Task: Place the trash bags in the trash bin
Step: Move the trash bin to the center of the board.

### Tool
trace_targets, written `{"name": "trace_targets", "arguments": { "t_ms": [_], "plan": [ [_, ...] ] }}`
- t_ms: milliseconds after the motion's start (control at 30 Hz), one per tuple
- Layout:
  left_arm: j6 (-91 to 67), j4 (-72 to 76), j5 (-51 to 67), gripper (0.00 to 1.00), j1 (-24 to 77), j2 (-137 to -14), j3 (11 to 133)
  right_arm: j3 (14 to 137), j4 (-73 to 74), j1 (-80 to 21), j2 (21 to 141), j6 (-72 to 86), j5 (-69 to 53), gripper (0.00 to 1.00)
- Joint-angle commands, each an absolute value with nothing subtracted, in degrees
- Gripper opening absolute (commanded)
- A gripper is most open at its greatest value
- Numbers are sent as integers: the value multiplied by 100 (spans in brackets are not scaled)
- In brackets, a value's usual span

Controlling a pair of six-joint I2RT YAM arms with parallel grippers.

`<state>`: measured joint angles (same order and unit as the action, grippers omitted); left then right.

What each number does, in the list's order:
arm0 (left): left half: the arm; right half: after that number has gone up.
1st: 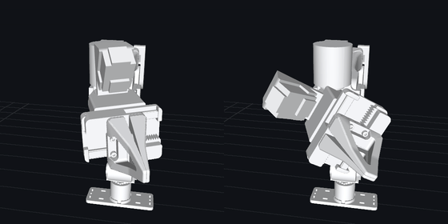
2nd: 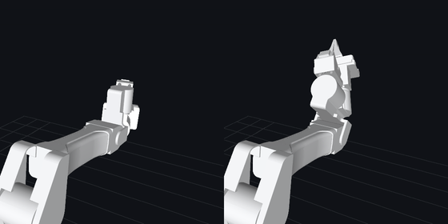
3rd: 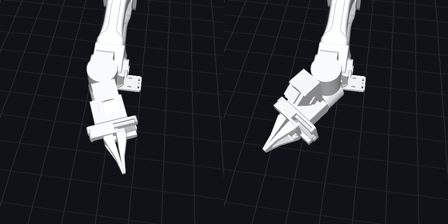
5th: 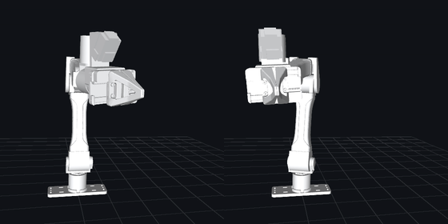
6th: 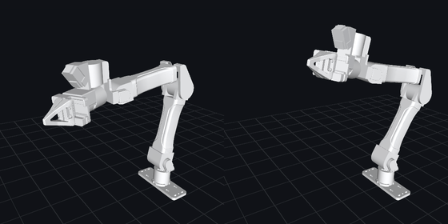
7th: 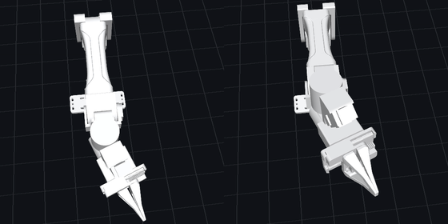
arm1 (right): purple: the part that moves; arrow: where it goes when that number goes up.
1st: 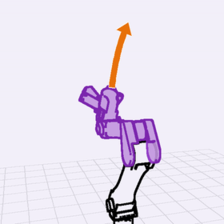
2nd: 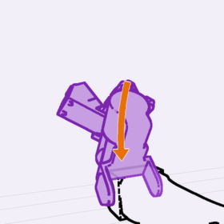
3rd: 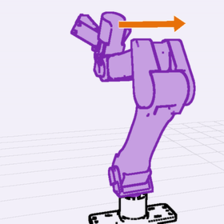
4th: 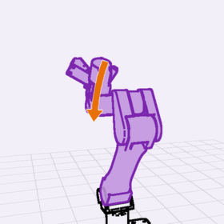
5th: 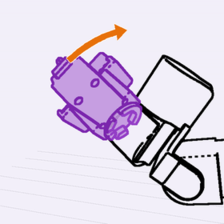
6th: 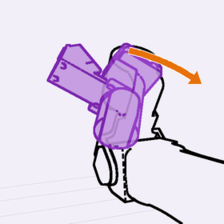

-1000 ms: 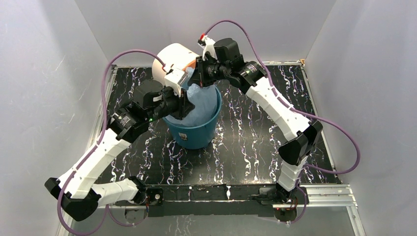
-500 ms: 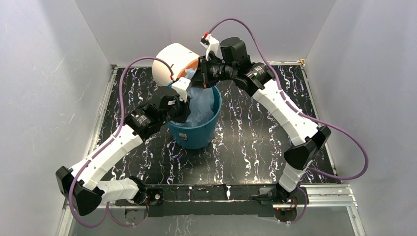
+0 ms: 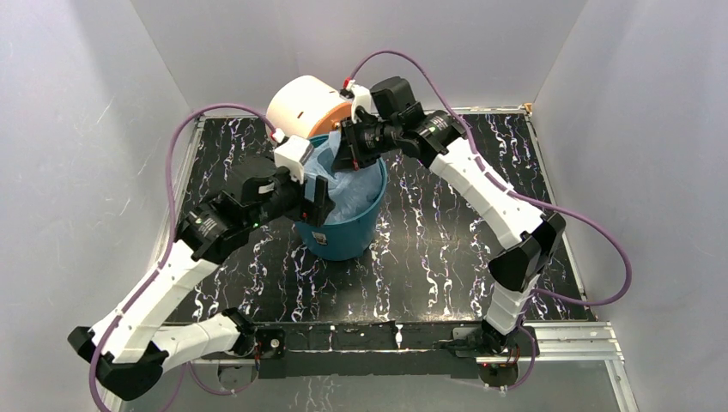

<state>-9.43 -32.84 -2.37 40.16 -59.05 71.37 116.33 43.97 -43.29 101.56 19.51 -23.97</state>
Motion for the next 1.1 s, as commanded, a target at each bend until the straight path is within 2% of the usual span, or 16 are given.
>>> {"name": "trace_targets", "arguments": {
  "t_ms": [0,200,367,567,633,767,933,1067],
  "plan": [
    [-785,-3741,-147,88,4025,-5650,7578,11685,4682,-4519,10330,1690,-2341,0],
    [-762,-3961,-947,91,4021,-5524,7953,11792,4924,-4684,10658,1535,-1971,0],
    [-1034,-4306,-2527,93,4019,-5618,8019,12082,5302,-4900,11135,1394,-1425,0],
    [-1247,-4380,-3241,96,3694,-5814,8095,12021,5386,-5052,11535,1182,-687,0],
    [-1179,-4329,-2981,96,3219,-5833,8117,11893,5381,-5098,11593,1159,-359,0],
    [-1158,-4373,-1524,95,2096,-6137,7988,11504,5272,-5210,11553,1020,-45,0],
    [-1342,-3900,-694,95,1779,-6214,7648,11015,5144,-5289,11444,937,521,0],
    [-1344,-3656,81,91,1697,-6415,7519,10929,5264,-5291,11468,904,904,0]
  ]
}}
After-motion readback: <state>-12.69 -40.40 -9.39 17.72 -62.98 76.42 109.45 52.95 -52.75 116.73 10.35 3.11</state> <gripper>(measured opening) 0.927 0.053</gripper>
